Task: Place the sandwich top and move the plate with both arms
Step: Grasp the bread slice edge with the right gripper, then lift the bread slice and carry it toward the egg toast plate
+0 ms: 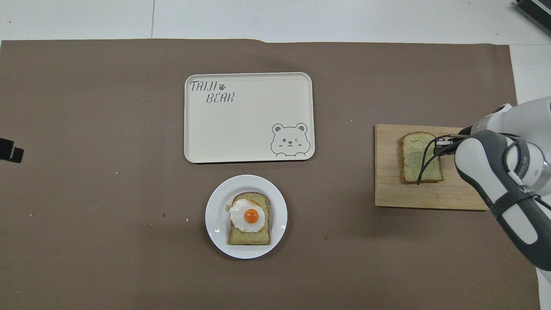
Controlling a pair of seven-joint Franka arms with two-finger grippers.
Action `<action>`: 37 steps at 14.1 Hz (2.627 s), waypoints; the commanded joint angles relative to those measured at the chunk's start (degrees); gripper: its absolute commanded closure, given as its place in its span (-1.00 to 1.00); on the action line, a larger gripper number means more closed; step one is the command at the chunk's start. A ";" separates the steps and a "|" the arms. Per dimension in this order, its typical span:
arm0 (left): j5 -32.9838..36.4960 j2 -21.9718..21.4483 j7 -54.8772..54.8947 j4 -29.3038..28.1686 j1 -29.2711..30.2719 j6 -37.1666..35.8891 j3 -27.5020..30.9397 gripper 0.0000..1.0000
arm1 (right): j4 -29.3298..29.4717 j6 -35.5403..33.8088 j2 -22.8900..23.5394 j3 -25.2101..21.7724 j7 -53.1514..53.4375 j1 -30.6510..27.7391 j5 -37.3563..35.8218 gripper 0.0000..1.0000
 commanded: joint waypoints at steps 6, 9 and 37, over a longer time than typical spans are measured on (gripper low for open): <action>0.96 -2.00 0.11 -2.37 -0.17 0.81 -0.05 -1.00 | 3.50 -8.54 -5.10 1.87 -1.70 0.46 7.13 1.00; 0.96 -3.23 0.11 -4.21 -0.25 0.72 -0.05 -1.00 | 3.50 -13.03 -6.33 3.45 -1.79 0.81 10.91 1.00; 0.17 -3.50 -0.50 -4.22 0.45 -0.86 0.04 -1.00 | -1.42 -7.94 -8.97 13.21 27.65 26.99 24.80 1.00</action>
